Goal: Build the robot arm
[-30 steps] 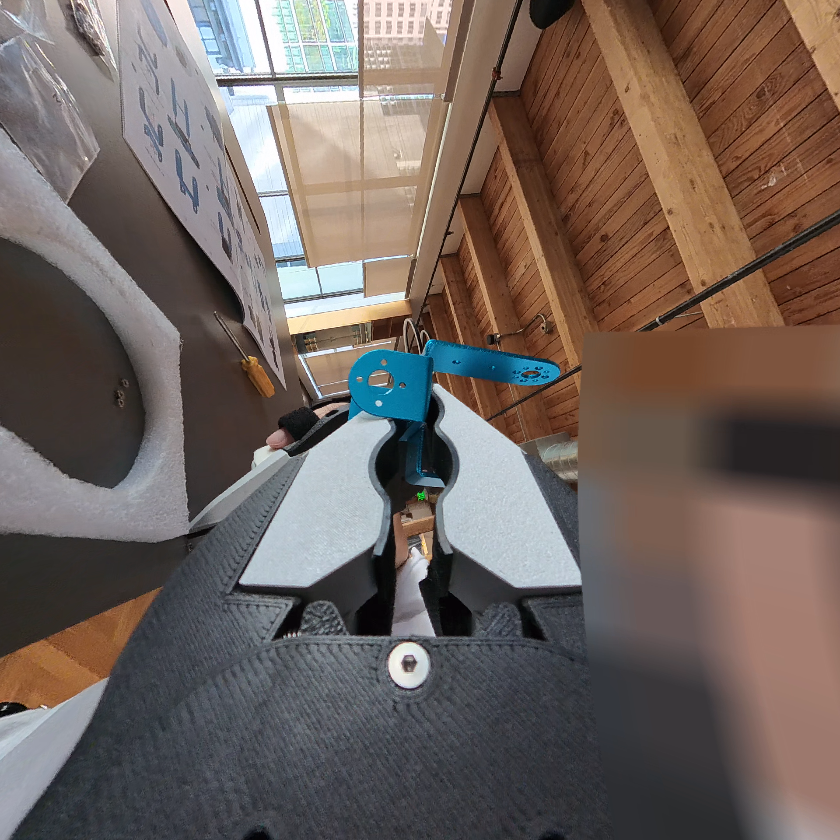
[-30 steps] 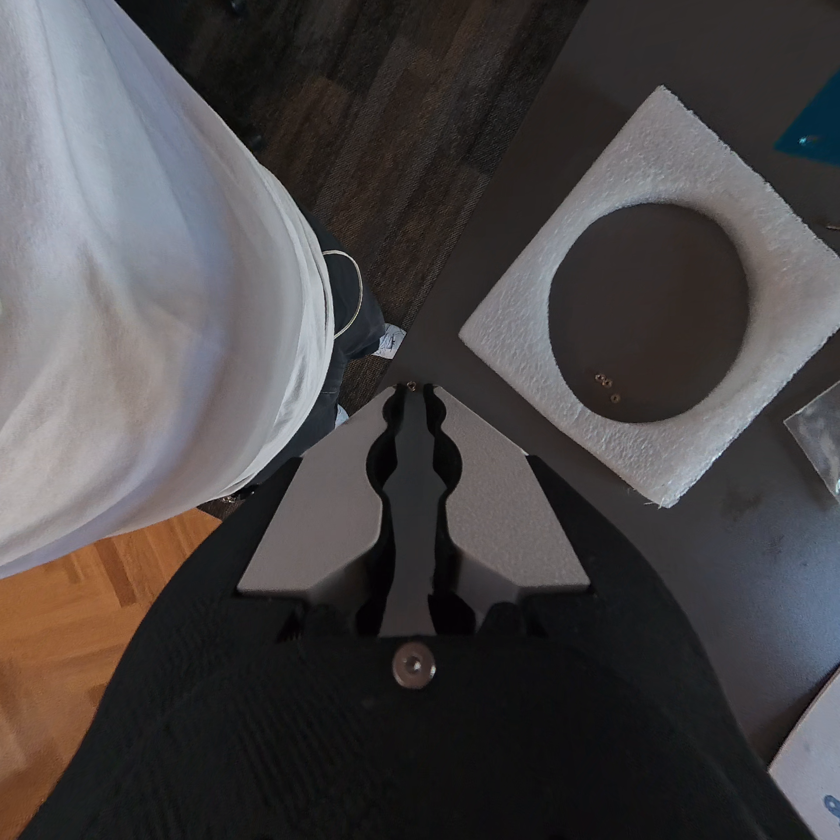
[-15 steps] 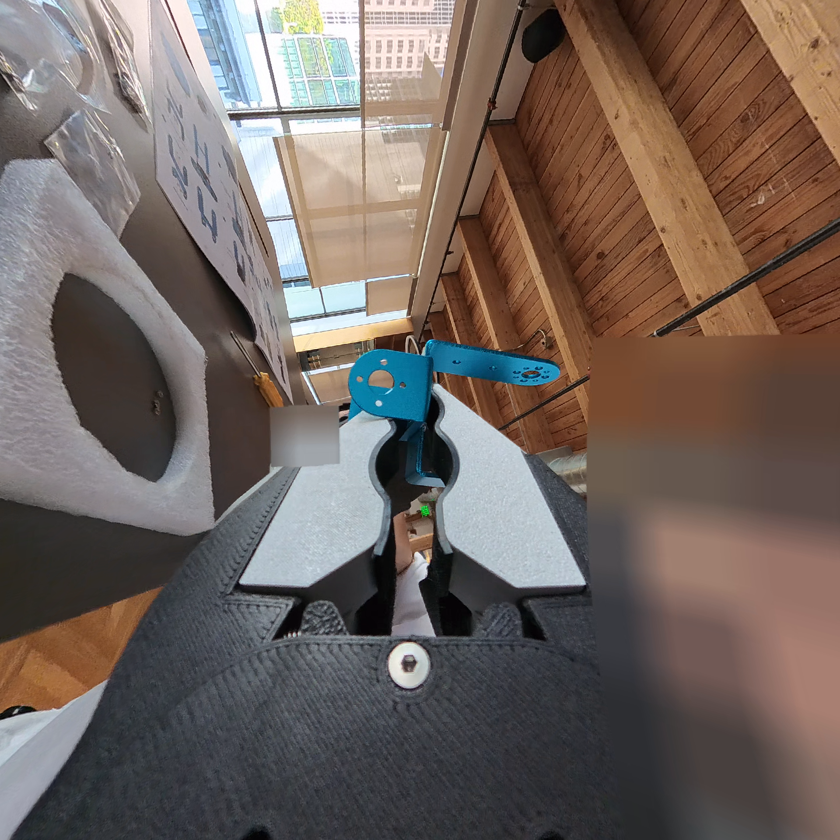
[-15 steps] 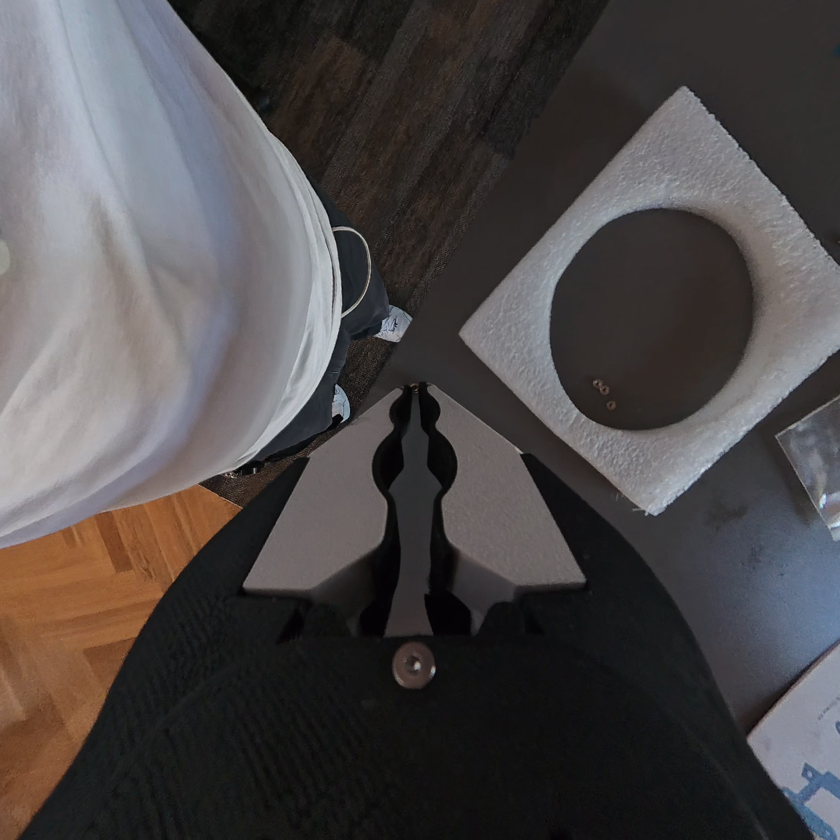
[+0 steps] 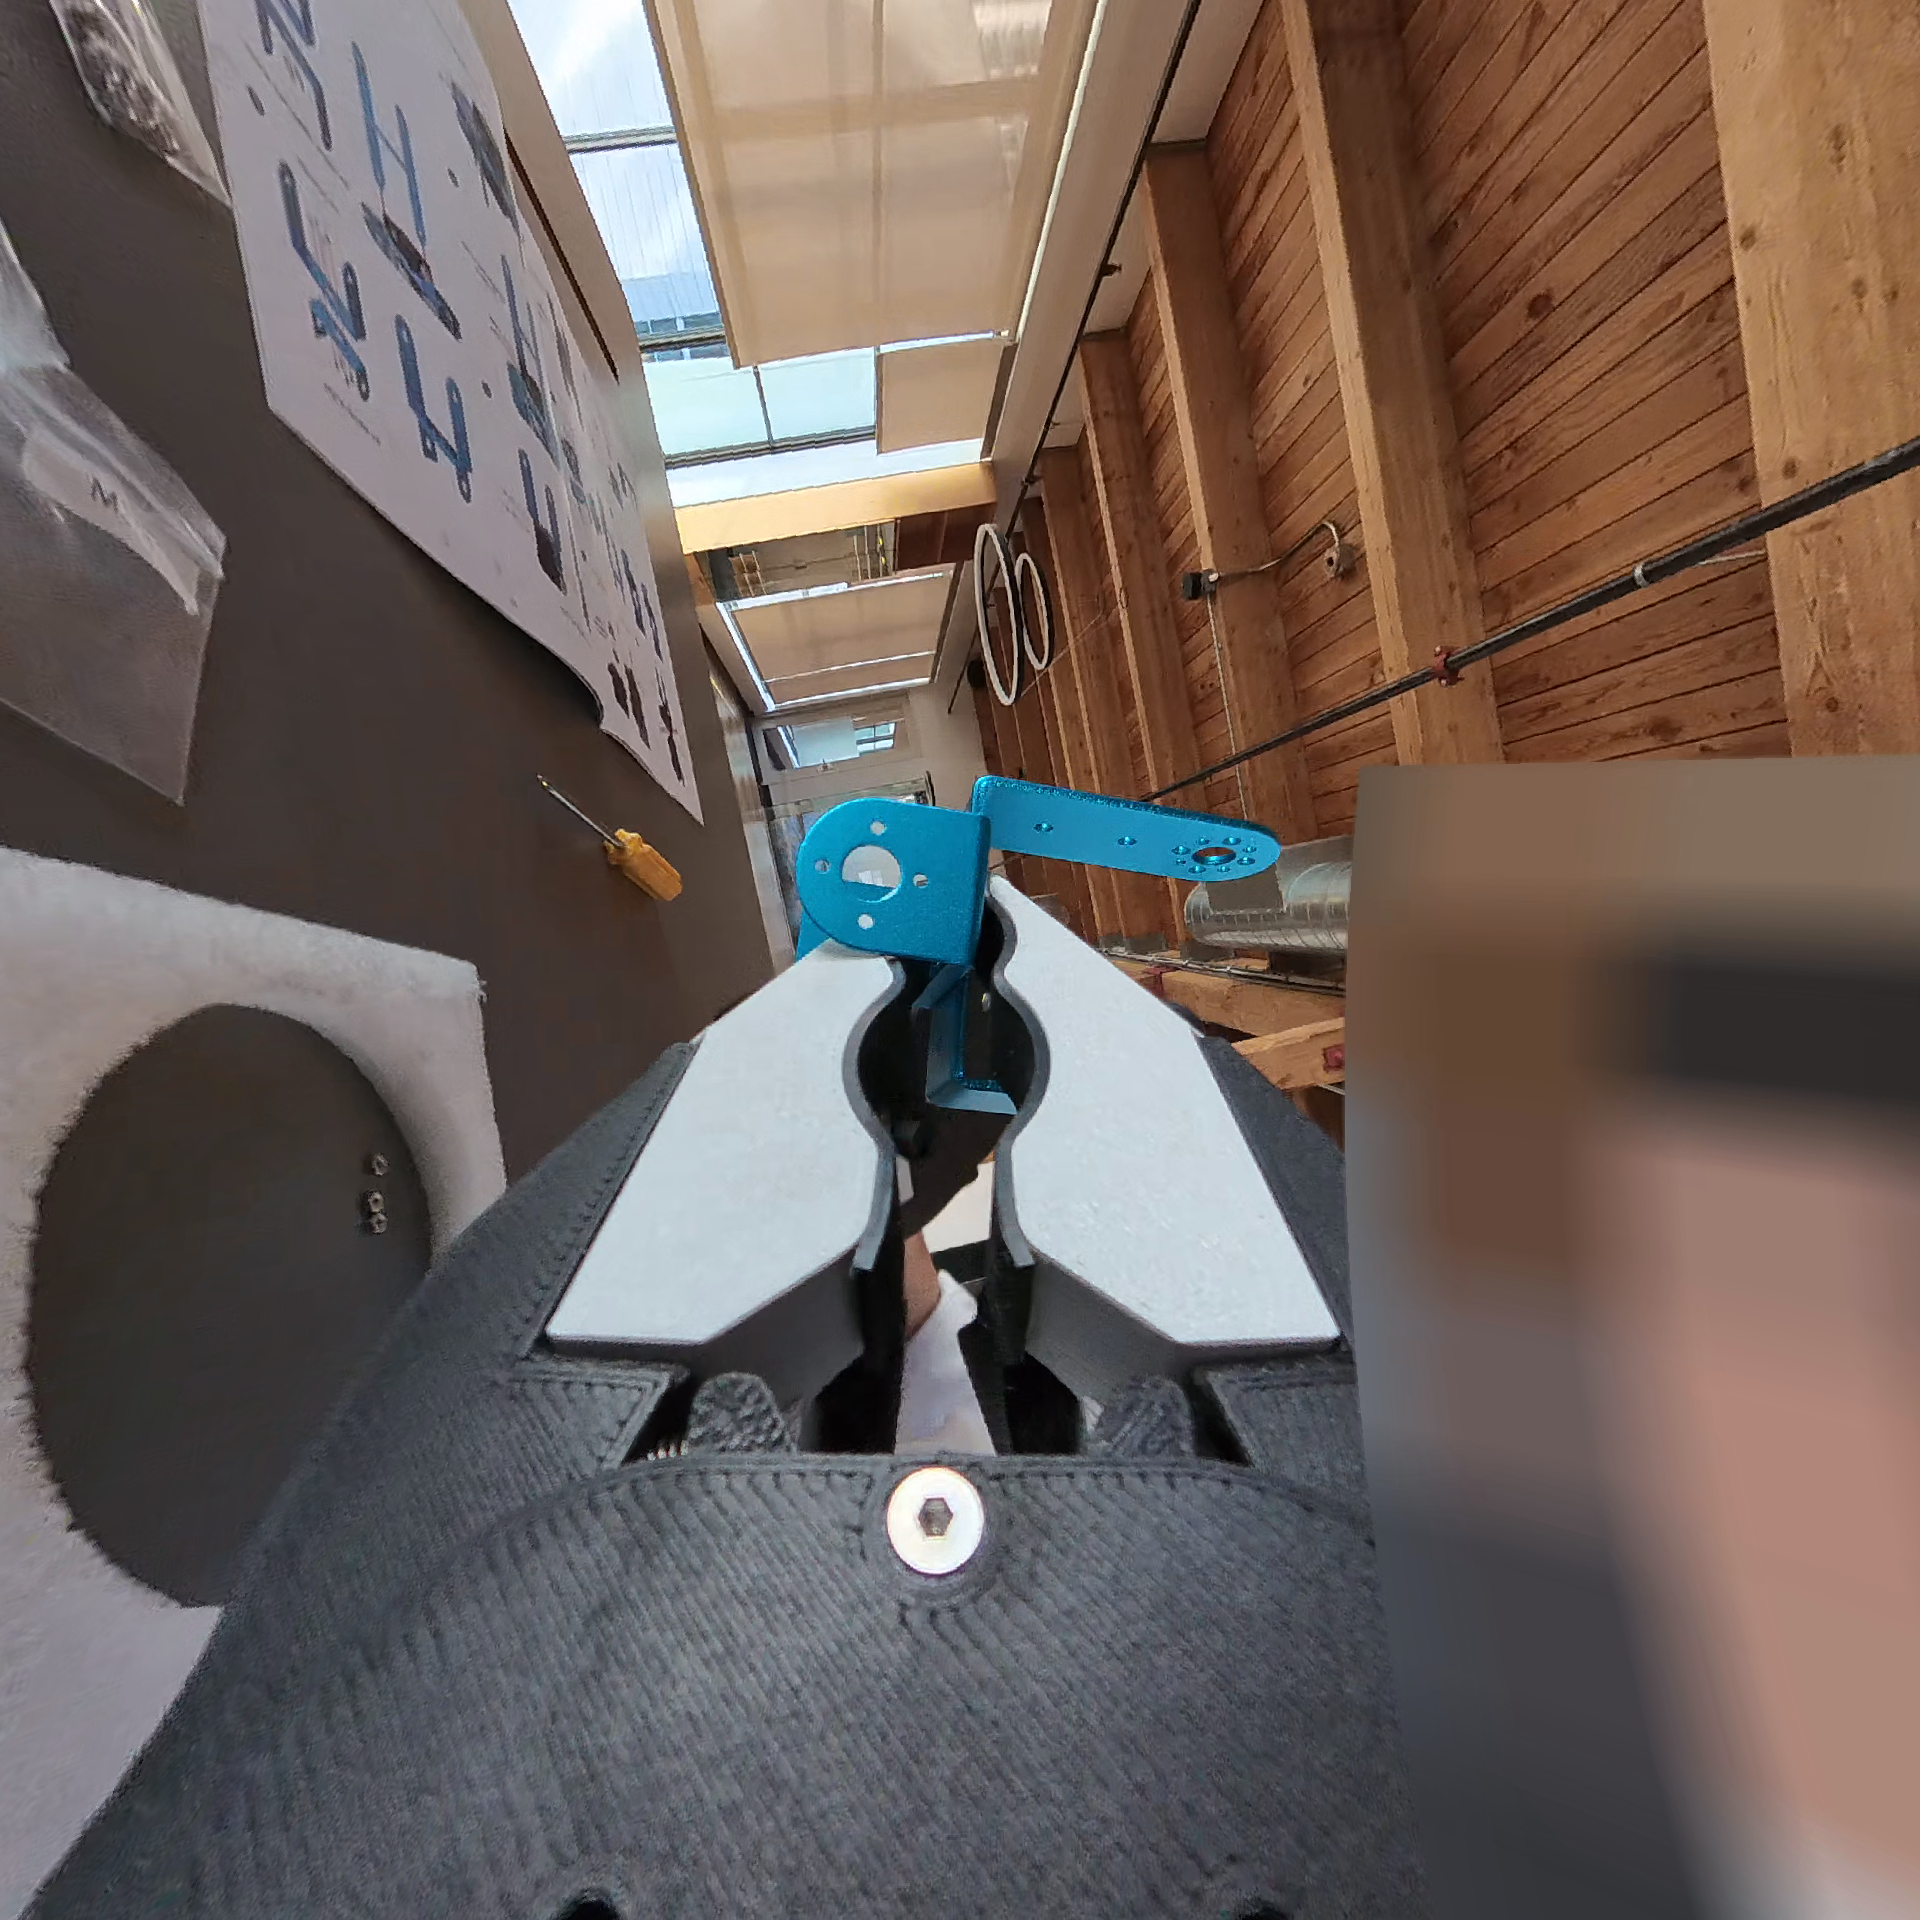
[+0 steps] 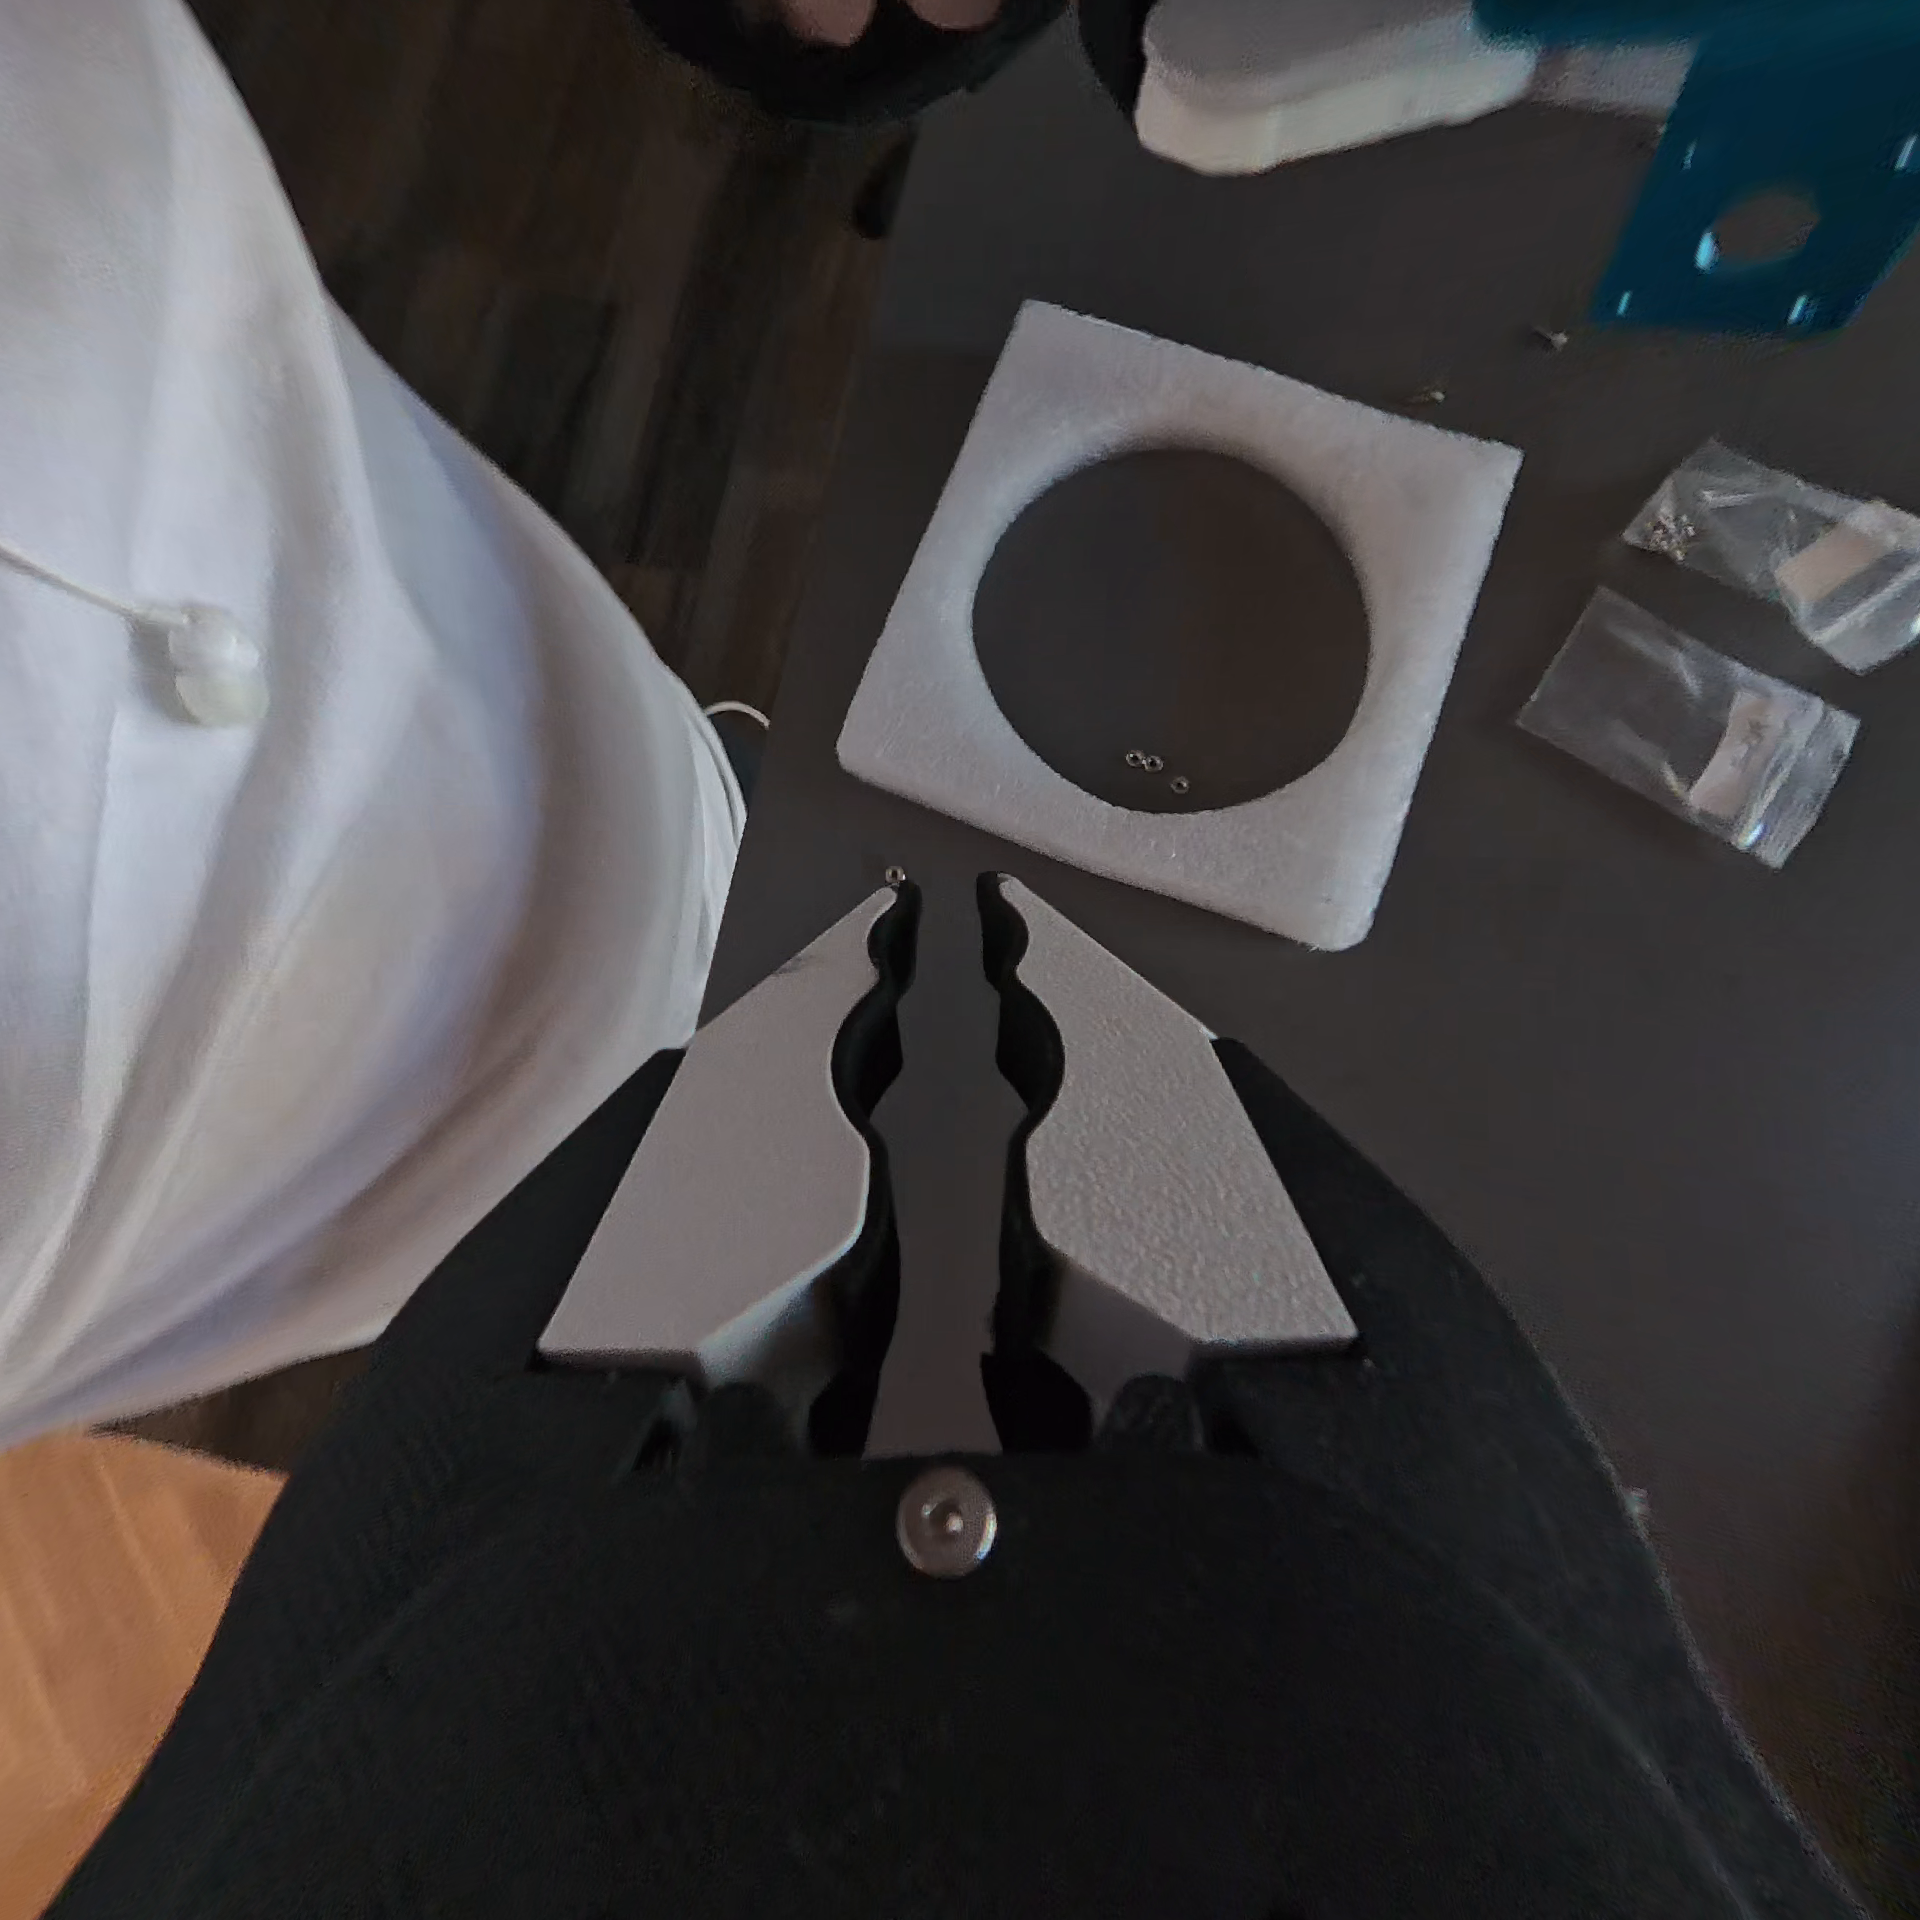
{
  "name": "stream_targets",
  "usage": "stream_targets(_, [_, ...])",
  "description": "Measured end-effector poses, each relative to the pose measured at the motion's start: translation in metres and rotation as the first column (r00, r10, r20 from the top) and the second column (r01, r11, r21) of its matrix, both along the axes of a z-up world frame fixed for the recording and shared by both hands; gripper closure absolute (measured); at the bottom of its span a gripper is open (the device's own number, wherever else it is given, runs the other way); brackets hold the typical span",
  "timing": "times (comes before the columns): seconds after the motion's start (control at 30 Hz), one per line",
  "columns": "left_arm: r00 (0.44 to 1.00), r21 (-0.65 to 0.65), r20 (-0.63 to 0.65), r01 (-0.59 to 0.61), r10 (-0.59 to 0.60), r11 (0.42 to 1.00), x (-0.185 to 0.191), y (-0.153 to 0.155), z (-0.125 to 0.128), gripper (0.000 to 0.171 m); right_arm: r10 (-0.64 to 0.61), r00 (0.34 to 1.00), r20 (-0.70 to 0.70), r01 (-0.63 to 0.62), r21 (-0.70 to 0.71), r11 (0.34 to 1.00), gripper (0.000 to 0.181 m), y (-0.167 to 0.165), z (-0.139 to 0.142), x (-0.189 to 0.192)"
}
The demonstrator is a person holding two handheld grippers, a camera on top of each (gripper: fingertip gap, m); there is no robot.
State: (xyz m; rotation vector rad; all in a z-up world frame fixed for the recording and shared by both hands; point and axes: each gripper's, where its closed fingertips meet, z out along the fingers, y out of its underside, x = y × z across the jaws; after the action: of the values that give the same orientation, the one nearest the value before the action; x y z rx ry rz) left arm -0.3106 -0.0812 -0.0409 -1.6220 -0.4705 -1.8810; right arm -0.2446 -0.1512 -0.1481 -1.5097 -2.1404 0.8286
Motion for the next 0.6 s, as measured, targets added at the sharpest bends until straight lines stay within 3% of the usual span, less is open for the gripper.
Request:
stream_targets(0.1, [1.0,0.007,-0.009,-0.012,0.012,1.0,-0.01,0.002,-0.001,0.166,-0.056,0.998,-0.033,0.057,0.013,0.998,0.17,-0.008,-0.006,-0.005])
stream_targets(0.23, [1.0,0.004,0.016,-0.001,0.001,1.0,-0.015,0.001,-0.003,0.166,-0.07,0.996,0.057,0.065,0.078,0.995,0.171,-0.011,-0.017,-0.003])
stream_targets(0.47, [0.998,0.01,0.058,0.017,-0.017,1.0,-0.017,-0.008,-0.006,0.166,0.002,0.969,0.248,-0.05,0.189,0.981,0.171,-0.01,-0.022,-0.003])
stream_targets(0.6, [0.996,0.026,0.083,0.012,-0.014,1.0,-0.02,-0.017,-0.003,0.166,0.054,0.944,0.326,-0.104,0.138,0.985,0.177,-0.015,-0.024,-0.003])
